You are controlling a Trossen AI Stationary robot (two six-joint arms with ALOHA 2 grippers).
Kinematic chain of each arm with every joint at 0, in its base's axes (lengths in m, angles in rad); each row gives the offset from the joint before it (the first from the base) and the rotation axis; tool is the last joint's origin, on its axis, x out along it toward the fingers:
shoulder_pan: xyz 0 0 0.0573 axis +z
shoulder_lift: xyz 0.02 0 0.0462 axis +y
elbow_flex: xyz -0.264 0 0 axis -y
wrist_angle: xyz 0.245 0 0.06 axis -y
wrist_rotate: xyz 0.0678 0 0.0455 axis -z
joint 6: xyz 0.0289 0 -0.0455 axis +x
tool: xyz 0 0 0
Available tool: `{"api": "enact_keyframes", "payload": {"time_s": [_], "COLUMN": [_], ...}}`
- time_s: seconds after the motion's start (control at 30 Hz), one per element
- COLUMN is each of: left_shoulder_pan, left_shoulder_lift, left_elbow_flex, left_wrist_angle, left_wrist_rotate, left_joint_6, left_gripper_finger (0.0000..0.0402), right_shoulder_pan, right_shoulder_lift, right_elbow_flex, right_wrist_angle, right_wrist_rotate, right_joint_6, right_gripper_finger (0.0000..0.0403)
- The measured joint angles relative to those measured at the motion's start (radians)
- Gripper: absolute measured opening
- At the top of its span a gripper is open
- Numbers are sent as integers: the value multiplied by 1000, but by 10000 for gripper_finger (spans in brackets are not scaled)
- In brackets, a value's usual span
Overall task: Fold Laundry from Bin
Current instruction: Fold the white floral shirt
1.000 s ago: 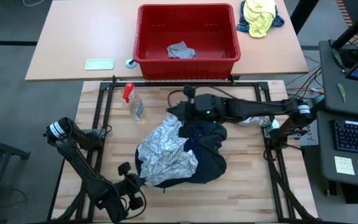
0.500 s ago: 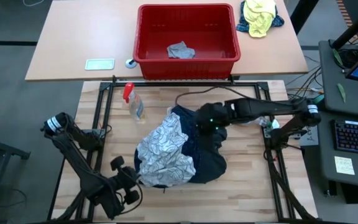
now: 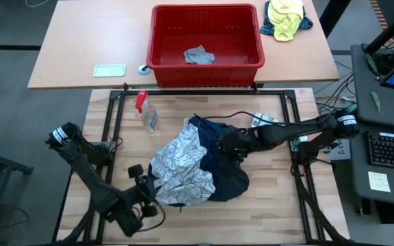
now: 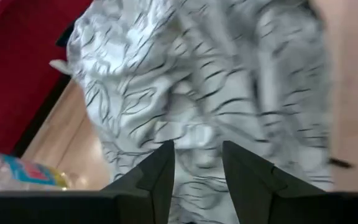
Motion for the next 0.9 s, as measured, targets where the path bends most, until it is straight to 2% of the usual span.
{"api": "enact_keyframes", "payload": {"time_s": [0.13,0.27,0.37,0.73,0.9], "left_shoulder_pan": [65,133,178,278,306], "left_shoulder_lift": [0,0,0,0,11], "left_elbow_flex": [-89,-176,-220,-298,-308], "left_wrist_angle": [128,366,503,721,832], "left_wrist_rotate": [-1,0,0,0,0], "left_joint_6": [65,226,331,480,570], "left_gripper_finger": [106,90,80,77,77], "right_shoulder_pan": [2,2,2,-17,-23], "right_shoulder_lift": [-4,-3,0,4,47], "right_elbow_flex": [-56,-80,-80,-77,-78], "right_wrist_angle": [118,241,284,289,368], "right_wrist_rotate": [-5,-64,-69,-31,-27], "right_joint_6": [5,16,15,-32,-76], "right_gripper_finger": [334,335,329,295,265]}}
